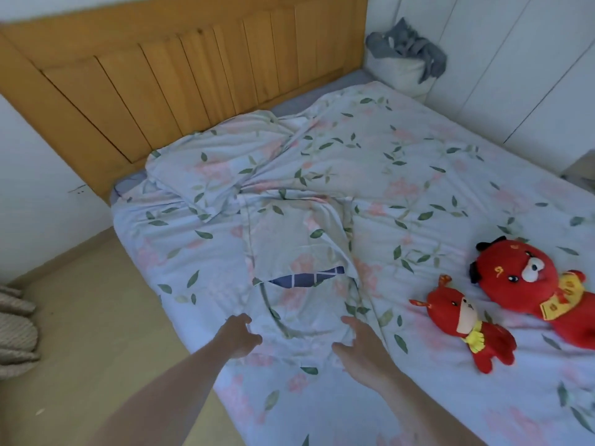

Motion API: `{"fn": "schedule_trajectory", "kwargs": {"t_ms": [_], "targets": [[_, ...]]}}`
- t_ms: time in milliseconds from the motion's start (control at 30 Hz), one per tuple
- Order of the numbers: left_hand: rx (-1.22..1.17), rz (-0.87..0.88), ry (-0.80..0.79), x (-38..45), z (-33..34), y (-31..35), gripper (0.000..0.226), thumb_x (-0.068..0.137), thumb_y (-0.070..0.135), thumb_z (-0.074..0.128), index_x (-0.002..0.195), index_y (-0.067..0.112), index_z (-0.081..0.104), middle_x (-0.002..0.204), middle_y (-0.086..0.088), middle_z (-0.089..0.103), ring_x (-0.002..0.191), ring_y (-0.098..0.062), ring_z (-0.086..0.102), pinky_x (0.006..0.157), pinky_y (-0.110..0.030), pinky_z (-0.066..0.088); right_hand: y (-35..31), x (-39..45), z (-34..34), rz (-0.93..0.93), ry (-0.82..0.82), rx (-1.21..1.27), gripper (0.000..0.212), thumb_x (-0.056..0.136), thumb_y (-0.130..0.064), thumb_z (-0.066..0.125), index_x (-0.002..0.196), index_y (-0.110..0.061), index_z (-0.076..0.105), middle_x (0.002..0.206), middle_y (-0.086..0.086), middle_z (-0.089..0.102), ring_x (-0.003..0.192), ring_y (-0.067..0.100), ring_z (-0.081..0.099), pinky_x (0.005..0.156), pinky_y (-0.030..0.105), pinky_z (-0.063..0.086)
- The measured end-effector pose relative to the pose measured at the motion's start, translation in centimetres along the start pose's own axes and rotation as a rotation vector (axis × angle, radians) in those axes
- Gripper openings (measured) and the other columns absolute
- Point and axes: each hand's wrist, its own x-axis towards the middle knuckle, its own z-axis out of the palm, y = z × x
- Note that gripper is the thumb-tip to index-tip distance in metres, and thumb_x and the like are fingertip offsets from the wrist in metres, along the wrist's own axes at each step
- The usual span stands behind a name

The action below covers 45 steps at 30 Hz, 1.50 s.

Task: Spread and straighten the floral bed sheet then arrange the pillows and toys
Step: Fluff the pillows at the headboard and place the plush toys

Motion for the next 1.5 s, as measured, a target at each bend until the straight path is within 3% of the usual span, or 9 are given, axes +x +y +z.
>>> {"fn": "schedule_trajectory", "kwargs": {"t_ms": [300, 500, 700, 800, 900, 1067, 1267, 1367, 1500], "targets": [[-0.515, -0.193, -0.012, 14.7, 5.7, -0.7, 0.116, 0.067, 0.043, 0.093, 0.153, 0.005, 0.024, 0.14, -0.015, 0.048, 0.119, -0.034, 0.056, 0.09, -0.044, 0.055, 1.6, 10.6, 2.9, 0.1, 0.051, 0.025, 0.06, 0.095, -0.029, 0.058, 0.15, -0.038, 0.036, 0.157, -0.009, 0.033, 0.13, 0.014, 0.048, 0.098, 0.031, 0.047], [-0.478, 0.033, 0.009, 14.2, 4.3, 1.7, 0.034, 0.077, 0.036, 0.084, 0.099, 0.013, 0.07, 0.086, -0.007, 0.073, 0.072, -0.023, 0.064, 0.059, -0.028, 0.044, 1.8, 9.5, 2.2, 0.152, 0.061, 0.012, 0.06, 0.094, -0.027, 0.056, 0.15, -0.036, 0.037, 0.153, -0.008, 0.034, 0.087, -0.007, 0.052, 0.07, 0.019, 0.053], [-0.388, 0.368, 0.22, 3.6, -1.6, 9.7, 0.012, 0.069, 0.025, 0.068, 0.078, 0.02, 0.062, 0.064, 0.002, 0.066, 0.055, -0.014, 0.057, 0.048, -0.025, 0.04, 0.5, 3.4, -1.3, 0.128, 0.073, 0.024, 0.048, 0.09, -0.025, 0.059, 0.133, -0.042, 0.045, 0.142, -0.008, 0.041, 0.106, 0.008, 0.051, 0.092, 0.033, 0.051], [-0.352, 0.504, 0.306, -4.0, -4.0, 11.7, 0.009, 0.061, 0.018, 0.055, 0.069, 0.022, 0.055, 0.06, 0.007, 0.062, 0.054, -0.008, 0.052, 0.047, -0.025, 0.038, -0.5, -1.0, -3.5, 0.075, 0.046, -0.013, 0.036, 0.09, -0.03, 0.059, 0.111, -0.053, 0.041, 0.139, -0.008, 0.041, 0.084, -0.001, 0.055, 0.071, 0.02, 0.048], [-0.258, 0.598, 0.367, -14.2, -4.7, 11.8, 0.032, 0.059, 0.014, 0.052, 0.072, 0.043, 0.061, 0.063, 0.022, 0.065, 0.058, -0.002, 0.059, 0.045, -0.016, 0.038, -0.7, -6.9, -5.5, 0.032, 0.034, -0.047, 0.04, 0.093, -0.027, 0.058, 0.127, -0.044, 0.043, 0.145, -0.003, 0.04, 0.081, 0.002, 0.06, 0.061, 0.014, 0.043], [-0.248, 0.52, 0.547, -27.2, -2.0, 6.9, 0.037, 0.061, 0.01, 0.053, 0.082, 0.036, 0.069, 0.069, 0.017, 0.07, 0.066, -0.006, 0.064, 0.057, -0.029, 0.05, 0.6, -16.0, -5.8, -0.113, 0.011, -0.087, 0.056, 0.093, -0.03, 0.062, 0.144, -0.032, 0.042, 0.147, -0.004, 0.042, 0.115, 0.015, 0.059, 0.092, 0.032, 0.051], [-0.291, 0.5, 0.701, -39.3, 3.7, 2.0, 0.021, 0.061, 0.001, 0.055, 0.064, 0.02, 0.049, 0.055, 0.004, 0.054, 0.05, -0.011, 0.042, 0.048, -0.029, 0.033, 5.1, -25.6, -5.4, -0.188, -0.101, -0.145, 0.058, 0.093, -0.025, 0.055, 0.148, -0.023, 0.039, 0.149, 0.002, 0.043, 0.09, 0.015, 0.058, 0.077, 0.028, 0.05], [-0.25, 0.467, 0.708, -44.5, 6.9, 0.8, 0.024, 0.061, 0.0, 0.052, 0.061, 0.024, 0.045, 0.051, 0.008, 0.048, 0.049, -0.012, 0.039, 0.046, -0.029, 0.031, 7.3, -30.2, -5.4, -0.203, -0.096, -0.145, 0.061, 0.089, -0.034, 0.063, 0.146, -0.026, 0.044, 0.121, -0.012, 0.051, 0.082, 0.005, 0.058, 0.06, 0.015, 0.044], [-0.184, 0.466, 0.711, -50.1, 11.6, -1.3, 0.026, 0.059, 0.0, 0.053, 0.058, 0.023, 0.041, 0.049, 0.006, 0.045, 0.05, -0.016, 0.037, 0.046, -0.03, 0.028, 10.5, -34.9, -4.0, -0.19, -0.083, -0.126, 0.06, 0.085, -0.026, 0.063, 0.143, -0.029, 0.047, 0.116, -0.011, 0.058, 0.093, 0.013, 0.066, 0.073, 0.026, 0.054]]}}
